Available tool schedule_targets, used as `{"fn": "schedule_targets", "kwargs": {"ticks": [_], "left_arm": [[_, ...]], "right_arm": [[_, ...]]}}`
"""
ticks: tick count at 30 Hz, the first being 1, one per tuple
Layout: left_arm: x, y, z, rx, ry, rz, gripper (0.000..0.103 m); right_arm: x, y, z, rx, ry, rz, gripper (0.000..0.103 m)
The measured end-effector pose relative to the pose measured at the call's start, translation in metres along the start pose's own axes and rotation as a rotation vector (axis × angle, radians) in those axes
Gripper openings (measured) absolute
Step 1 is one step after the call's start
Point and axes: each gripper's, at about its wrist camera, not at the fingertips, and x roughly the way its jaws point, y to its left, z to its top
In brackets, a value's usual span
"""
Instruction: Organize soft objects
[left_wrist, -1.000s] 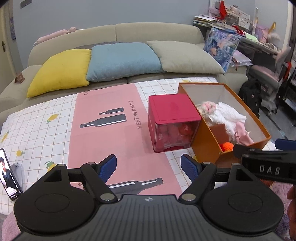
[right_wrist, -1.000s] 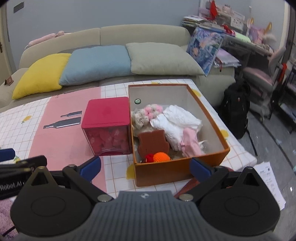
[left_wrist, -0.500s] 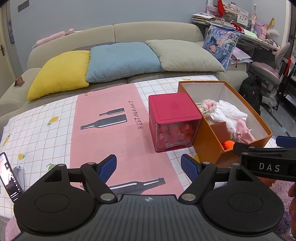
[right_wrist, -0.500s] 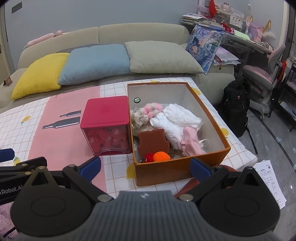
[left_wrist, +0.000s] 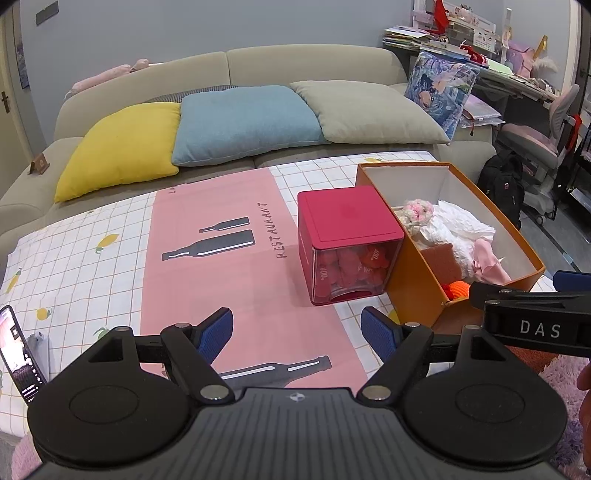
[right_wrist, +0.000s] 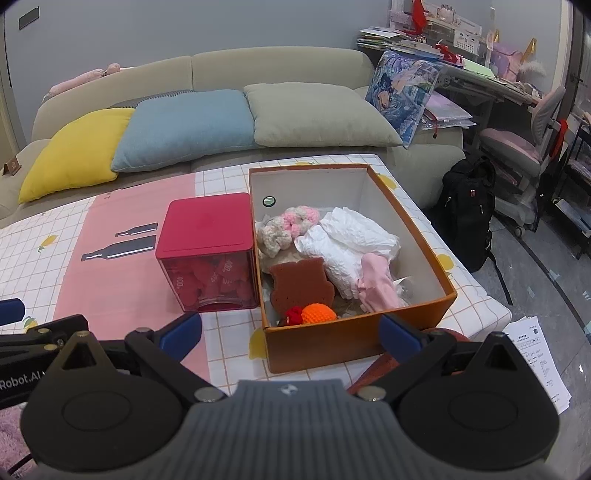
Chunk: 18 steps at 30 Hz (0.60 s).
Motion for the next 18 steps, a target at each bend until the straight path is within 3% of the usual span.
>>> {"fn": "schedule_targets", "kwargs": {"ticks": [18], "left_arm": [[-0.0013,0.0011,0.0010,-0.001,-0.005,0.006,0.092]], "right_arm": [[0.0022,0.0002,-0.0004,-0.004,0.009,0.004,0.100]]}}
